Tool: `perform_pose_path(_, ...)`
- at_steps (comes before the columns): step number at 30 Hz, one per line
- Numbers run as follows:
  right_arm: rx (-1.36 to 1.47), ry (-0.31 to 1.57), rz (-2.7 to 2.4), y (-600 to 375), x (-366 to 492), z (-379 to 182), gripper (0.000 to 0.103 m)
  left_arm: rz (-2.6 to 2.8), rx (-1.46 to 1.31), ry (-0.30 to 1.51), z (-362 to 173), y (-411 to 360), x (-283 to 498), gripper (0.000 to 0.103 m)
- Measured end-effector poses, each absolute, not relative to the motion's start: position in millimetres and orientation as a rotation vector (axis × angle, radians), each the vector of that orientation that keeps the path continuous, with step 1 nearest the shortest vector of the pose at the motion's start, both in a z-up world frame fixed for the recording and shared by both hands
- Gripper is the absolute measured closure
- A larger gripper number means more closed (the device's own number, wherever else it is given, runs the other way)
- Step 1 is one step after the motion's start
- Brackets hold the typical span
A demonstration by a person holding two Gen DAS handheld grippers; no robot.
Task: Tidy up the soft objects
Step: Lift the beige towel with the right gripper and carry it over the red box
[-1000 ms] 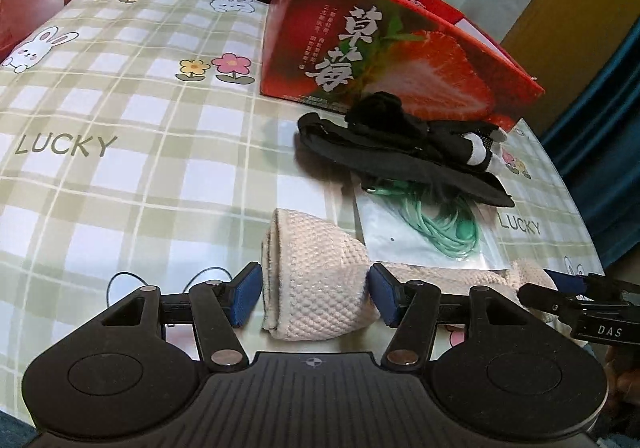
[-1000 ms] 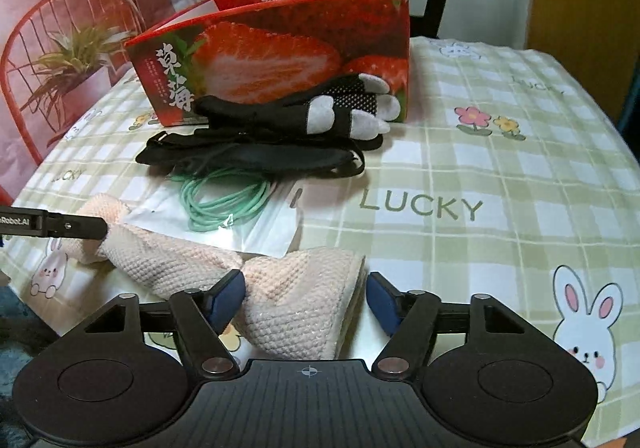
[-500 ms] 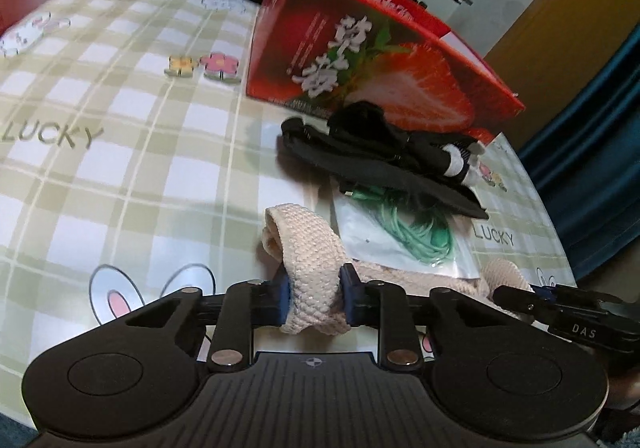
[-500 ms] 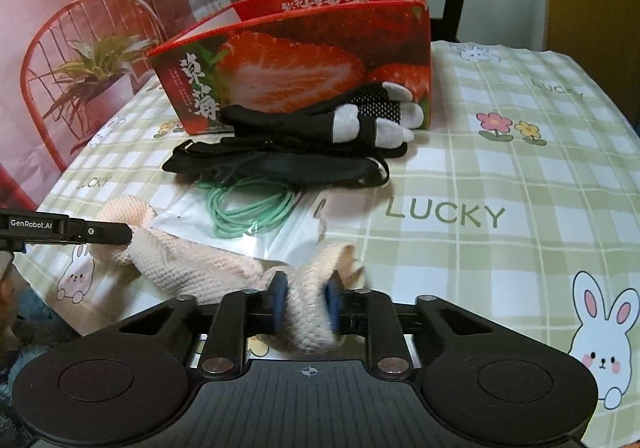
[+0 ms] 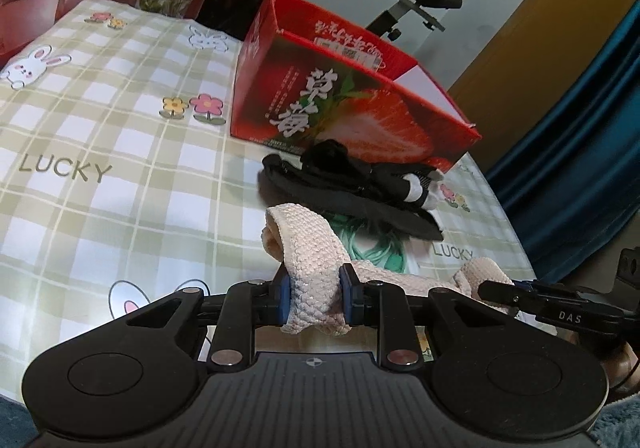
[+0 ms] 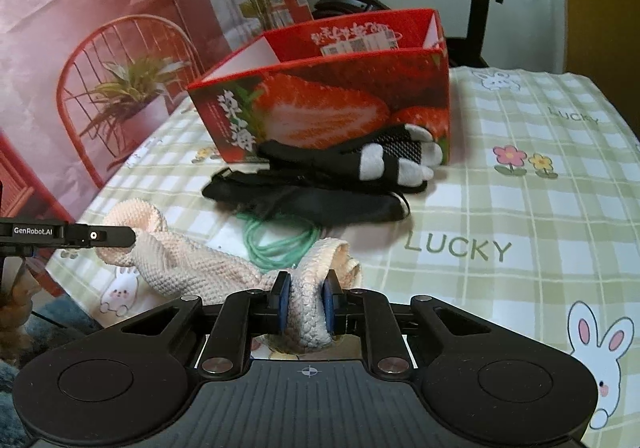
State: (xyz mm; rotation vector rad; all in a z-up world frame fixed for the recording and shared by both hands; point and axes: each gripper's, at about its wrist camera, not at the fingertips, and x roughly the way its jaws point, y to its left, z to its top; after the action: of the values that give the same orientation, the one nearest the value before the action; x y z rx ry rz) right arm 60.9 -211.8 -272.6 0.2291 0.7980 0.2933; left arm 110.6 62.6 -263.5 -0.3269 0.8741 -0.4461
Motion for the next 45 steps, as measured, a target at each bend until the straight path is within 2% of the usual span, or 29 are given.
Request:
perform_pose_path(13,0.189,0.619,0.340,-217.1,105.6,-213.9,0.089,-0.453,-0.216,0.754,-221.7,49.4,137.6,0.077)
perform_pose_path(27,-0.053,0.491,0.340,-205.2,178.2,-162.5,0.089,-0.421,-0.039,0.650,-176.2,6.5,205.0,0.077)
perform_pose_path(37,-0.126,0.468,0.274,-219.4,253.5,-159.0,0.089,-0.360,-0.028,0.583,-159.8,-17.4,270.6,0.077)
perform_pose_path(45,-0.203,0.519,0.193,-213.2,323.1,-191.4,0.090,-0.291,0.023,0.574,-171.6,-31.4,323.4,0.077)
